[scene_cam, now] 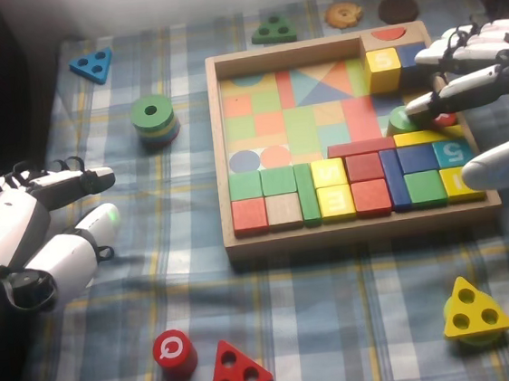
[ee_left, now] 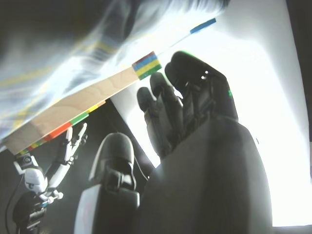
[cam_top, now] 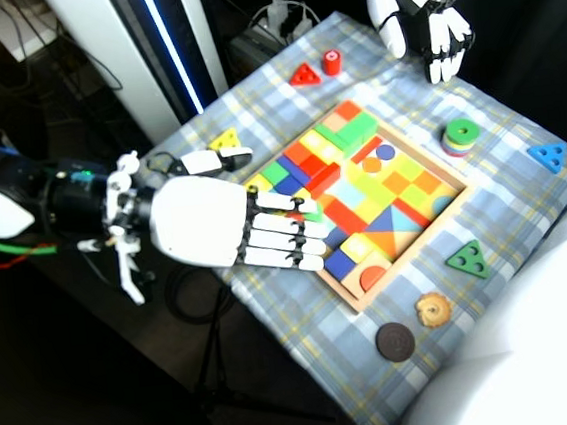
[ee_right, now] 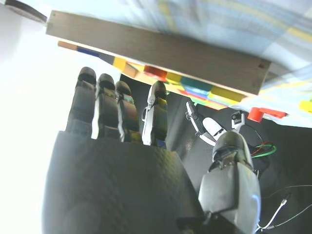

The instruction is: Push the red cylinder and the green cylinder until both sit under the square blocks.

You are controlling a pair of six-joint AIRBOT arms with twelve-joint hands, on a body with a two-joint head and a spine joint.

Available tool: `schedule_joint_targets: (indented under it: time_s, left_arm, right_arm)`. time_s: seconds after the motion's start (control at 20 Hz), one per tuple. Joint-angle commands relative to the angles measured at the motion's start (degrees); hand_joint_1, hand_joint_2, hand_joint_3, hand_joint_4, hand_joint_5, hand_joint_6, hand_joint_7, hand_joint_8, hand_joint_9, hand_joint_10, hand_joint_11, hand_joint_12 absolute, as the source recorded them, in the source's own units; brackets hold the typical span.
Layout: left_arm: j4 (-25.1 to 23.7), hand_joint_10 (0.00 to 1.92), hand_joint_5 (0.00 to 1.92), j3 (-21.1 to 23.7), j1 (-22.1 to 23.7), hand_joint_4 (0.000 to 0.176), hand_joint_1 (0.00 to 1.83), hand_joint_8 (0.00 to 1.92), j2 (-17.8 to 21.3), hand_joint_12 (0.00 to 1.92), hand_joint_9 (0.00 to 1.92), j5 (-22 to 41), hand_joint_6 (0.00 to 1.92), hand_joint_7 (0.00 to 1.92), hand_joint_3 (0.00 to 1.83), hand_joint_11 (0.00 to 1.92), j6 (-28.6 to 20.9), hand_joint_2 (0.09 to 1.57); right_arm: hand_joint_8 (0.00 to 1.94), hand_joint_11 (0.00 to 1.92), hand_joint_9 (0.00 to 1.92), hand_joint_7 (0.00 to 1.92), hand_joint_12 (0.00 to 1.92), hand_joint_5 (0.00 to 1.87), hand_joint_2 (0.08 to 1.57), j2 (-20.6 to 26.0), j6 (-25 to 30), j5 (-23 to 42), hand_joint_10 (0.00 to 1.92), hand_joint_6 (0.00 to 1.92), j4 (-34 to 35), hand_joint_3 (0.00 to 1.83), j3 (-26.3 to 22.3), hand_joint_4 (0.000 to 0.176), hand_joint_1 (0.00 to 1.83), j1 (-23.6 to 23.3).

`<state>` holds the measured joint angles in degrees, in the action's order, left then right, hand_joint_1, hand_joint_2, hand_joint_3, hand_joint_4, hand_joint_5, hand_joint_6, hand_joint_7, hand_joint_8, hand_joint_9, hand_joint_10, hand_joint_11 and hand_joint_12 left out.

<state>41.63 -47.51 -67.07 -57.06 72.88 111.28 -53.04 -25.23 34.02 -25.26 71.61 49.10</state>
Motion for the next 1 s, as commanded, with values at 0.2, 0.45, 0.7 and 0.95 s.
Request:
schedule_joint_targets:
  time_s: [0.2,0.45,0.7,0.95]
  left_arm:
    - [-1.9,0.62,0.62,-0.3,0.3,0.0,0.36,0.01,-0.3,1.36,0.21,6.6,0.0,0.54,0.0,0.0,-0.3,1.52]
    - [-1.9,0.59,0.6,-0.3,0.3,0.0,0.32,0.0,-0.3,1.36,0.21,6.5,0.0,0.52,0.0,0.0,-0.3,1.52]
    - [-2.0,0.55,0.59,-0.4,0.3,0.0,0.32,0.0,-0.2,1.23,0.21,6.7,0.0,0.52,0.0,0.0,-0.3,1.53]
    - [-3.8,0.49,0.58,-0.8,1.3,0.0,0.31,0.0,0.3,1.22,0.21,6.3,0.0,0.51,0.0,0.0,-0.3,1.53]
  right_arm:
    - [0.0,0.0,0.0,0.0,0.0,0.36,0.94,0.4,-0.1,5.9,0.0,0.01,2.7,0.0,-0.1,0.176,0.0,-1.1]
    - [0.0,0.0,0.0,0.0,0.0,0.34,0.88,1.2,-1.2,8.9,0.0,0.0,5.8,0.0,-1.0,0.176,0.0,-1.1]
    - [0.0,0.0,0.0,0.03,0.0,0.34,0.87,2.7,-2.7,14.3,0.0,0.0,10.7,0.01,-3.8,0.176,0.0,-0.1]
    - [0.0,0.0,0.0,0.04,0.0,0.18,1.16,6.5,-19.9,31.3,0.0,0.0,30.5,0.02,-12.8,0.109,0.0,10.7]
